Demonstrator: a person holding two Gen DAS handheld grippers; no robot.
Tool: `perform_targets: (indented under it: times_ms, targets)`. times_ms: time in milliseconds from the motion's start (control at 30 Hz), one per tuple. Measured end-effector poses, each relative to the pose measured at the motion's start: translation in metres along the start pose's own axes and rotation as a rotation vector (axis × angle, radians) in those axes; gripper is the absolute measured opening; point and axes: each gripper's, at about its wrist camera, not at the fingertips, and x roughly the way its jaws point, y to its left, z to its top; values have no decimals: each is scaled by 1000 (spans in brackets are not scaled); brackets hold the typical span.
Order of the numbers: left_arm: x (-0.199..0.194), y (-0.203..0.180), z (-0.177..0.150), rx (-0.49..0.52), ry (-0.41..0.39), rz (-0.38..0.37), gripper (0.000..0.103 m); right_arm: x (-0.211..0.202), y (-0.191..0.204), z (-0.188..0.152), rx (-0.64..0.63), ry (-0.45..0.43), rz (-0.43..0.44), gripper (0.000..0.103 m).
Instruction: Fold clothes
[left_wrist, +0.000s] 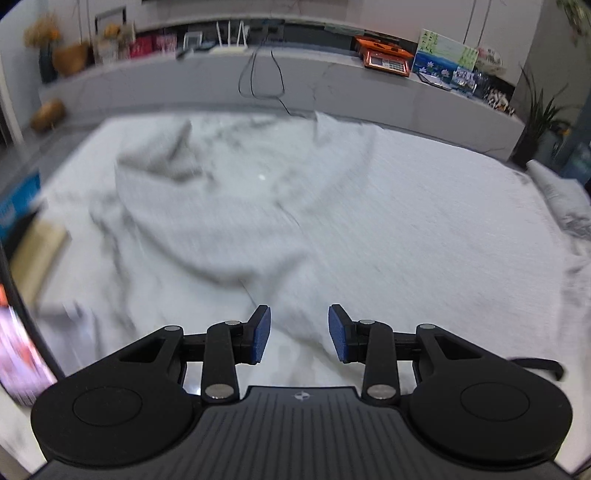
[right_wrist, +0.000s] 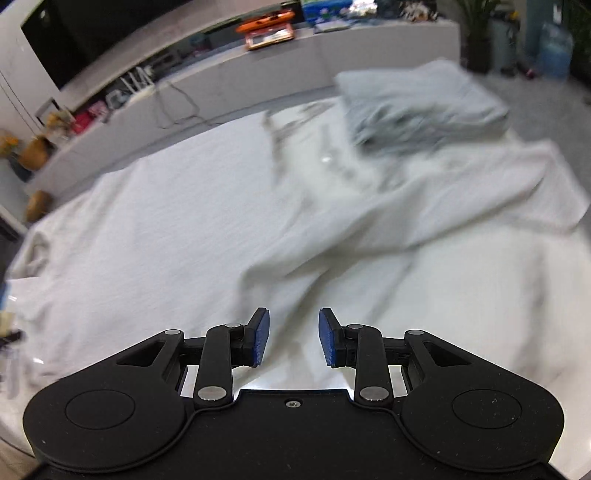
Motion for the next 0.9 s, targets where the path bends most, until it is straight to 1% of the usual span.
perform_targets:
  times_ms: [67, 133, 267, 433, 467, 500, 533, 733, 833, 900]
  targets:
    - [0, 0, -5, -17, 10, -10, 33, 3, 9, -11, 41, 1, 43, 29]
    - [2, 0, -9, -56, 34, -20, 33, 9, 15, -14, 71, 6, 56, 30]
    - [8, -4, -8, -91, 56, -36, 33, 18, 22, -10, 162, 13, 5, 32]
    - [19, -9, -9, -122, 81, -41, 33, 41, 14, -7, 247, 40, -20, 32]
    - [22, -9, -11, -125, 86, -41, 33, 45, 12, -8, 257, 43, -26, 25]
    - [24, -9, -11, -130, 90, -40, 33, 45, 10, -10, 267, 43, -29, 16]
    - [25, -8, -11, -136, 92, -42, 33, 46, 6, -12, 280, 40, -33, 3]
    - [25, 0, -16, -151, 103, -57, 33, 25, -10, -21, 301, 26, 2, 1]
    - [25, 3, -16, -151, 111, -59, 33, 16, -16, -28, 309, 46, 14, 1]
    - [24, 5, -17, -150, 119, -64, 33, 14, -16, -30, 297, 58, 5, 1]
